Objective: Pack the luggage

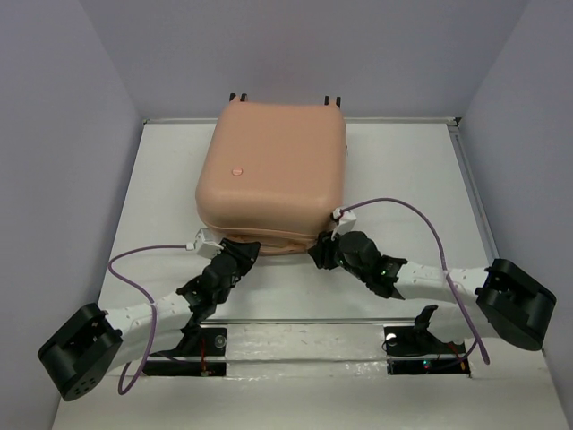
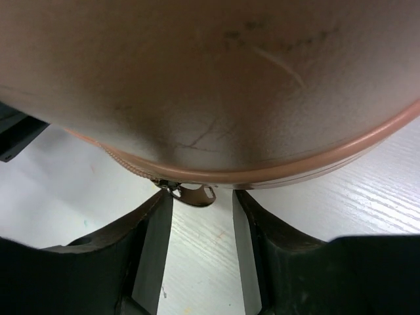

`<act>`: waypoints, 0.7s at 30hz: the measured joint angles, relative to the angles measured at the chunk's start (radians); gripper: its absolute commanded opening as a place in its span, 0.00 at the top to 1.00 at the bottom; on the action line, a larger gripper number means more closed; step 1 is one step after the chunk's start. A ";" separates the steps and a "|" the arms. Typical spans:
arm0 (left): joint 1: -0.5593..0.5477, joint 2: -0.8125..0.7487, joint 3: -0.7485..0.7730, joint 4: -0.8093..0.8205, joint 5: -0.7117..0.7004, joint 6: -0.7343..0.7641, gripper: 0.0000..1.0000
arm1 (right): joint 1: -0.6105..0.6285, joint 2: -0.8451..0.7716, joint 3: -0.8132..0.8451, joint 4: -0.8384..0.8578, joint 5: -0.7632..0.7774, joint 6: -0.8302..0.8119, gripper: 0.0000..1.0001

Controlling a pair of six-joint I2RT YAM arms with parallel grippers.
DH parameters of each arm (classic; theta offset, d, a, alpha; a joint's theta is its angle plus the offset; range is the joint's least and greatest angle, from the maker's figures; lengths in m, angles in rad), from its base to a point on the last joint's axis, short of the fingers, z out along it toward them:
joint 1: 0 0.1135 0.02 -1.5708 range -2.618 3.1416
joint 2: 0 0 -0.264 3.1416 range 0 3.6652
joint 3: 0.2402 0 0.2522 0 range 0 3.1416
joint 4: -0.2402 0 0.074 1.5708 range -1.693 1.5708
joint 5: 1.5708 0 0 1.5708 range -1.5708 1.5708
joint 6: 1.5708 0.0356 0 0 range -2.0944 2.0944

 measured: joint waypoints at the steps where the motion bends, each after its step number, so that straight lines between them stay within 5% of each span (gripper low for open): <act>1: -0.002 0.000 0.000 0.000 -0.003 0.000 0.94 | 0.000 0.004 0.000 0.003 0.002 0.003 0.64; 7: -0.008 0.000 0.000 0.000 -0.010 0.000 0.94 | 0.006 0.013 -0.014 0.049 0.032 0.034 0.75; 13: -0.014 0.013 0.000 0.010 -0.010 -0.001 0.94 | 0.013 0.006 -0.017 0.066 0.027 0.045 0.57; 21: -0.020 0.025 0.000 0.024 -0.011 -0.001 0.94 | 0.013 -0.021 -0.017 0.066 0.021 0.043 0.69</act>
